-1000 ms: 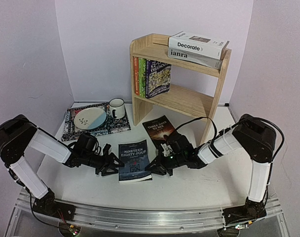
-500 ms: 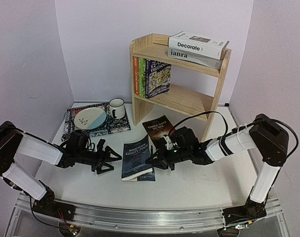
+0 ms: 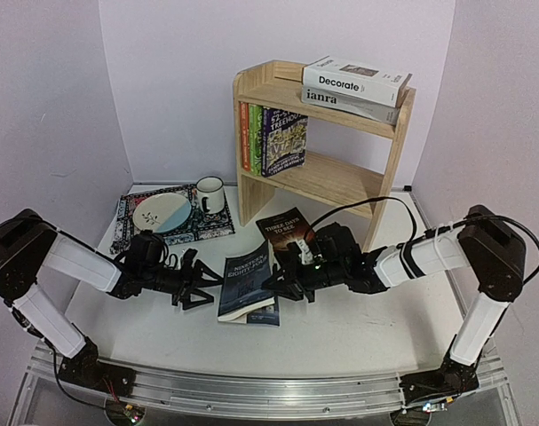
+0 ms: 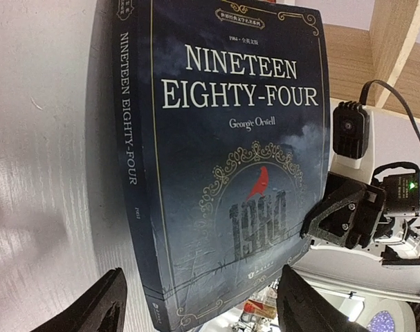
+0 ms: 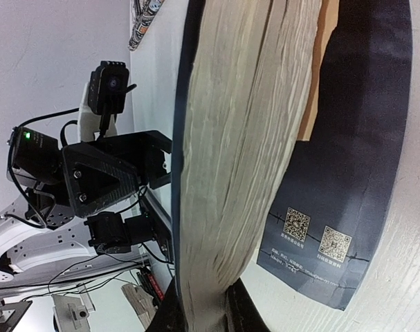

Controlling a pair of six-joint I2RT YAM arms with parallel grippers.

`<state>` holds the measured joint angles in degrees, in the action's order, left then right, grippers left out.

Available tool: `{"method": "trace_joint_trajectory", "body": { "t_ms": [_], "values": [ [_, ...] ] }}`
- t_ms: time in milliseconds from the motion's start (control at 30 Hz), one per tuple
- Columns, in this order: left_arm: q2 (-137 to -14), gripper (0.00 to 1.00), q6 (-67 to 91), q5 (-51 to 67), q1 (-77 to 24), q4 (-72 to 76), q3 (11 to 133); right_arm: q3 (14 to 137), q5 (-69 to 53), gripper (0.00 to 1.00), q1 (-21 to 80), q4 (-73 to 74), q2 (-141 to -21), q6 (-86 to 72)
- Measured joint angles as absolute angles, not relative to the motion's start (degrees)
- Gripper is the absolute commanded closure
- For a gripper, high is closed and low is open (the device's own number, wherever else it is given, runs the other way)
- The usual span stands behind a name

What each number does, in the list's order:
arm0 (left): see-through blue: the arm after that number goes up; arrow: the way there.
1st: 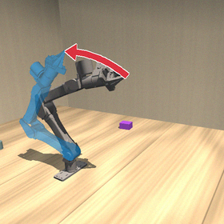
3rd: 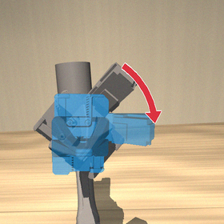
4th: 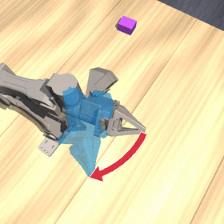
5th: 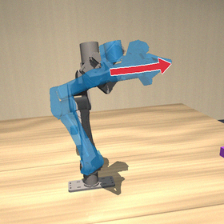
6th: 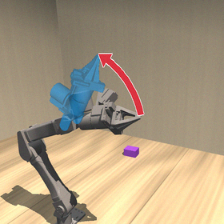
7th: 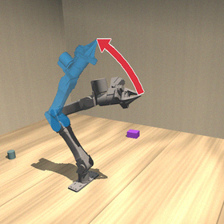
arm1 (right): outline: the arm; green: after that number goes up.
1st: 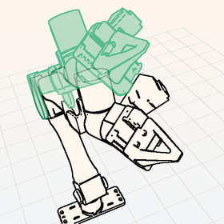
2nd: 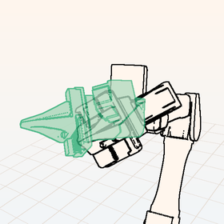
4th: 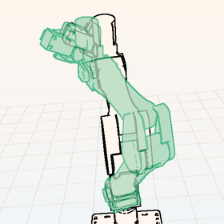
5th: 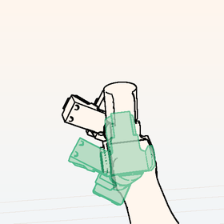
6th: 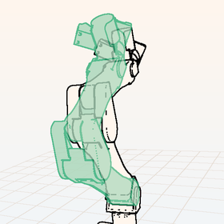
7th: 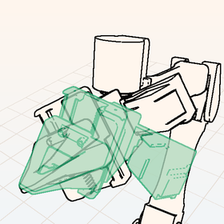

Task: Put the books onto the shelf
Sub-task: Pass from the right arm to the left

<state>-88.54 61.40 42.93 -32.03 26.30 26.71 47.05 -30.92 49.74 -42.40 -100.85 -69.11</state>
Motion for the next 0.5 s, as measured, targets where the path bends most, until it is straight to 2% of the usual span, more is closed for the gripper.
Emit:
{"method": "trace_joint_trajectory", "body": {
  "t_ms": [500],
  "values": [
    [-97.00,0.26,65.09,47.22,-32.07,30.60,30.84,46.00,-32.09,1.00,49.74,-45.49,-100.37,-70.43]
  ]
}}
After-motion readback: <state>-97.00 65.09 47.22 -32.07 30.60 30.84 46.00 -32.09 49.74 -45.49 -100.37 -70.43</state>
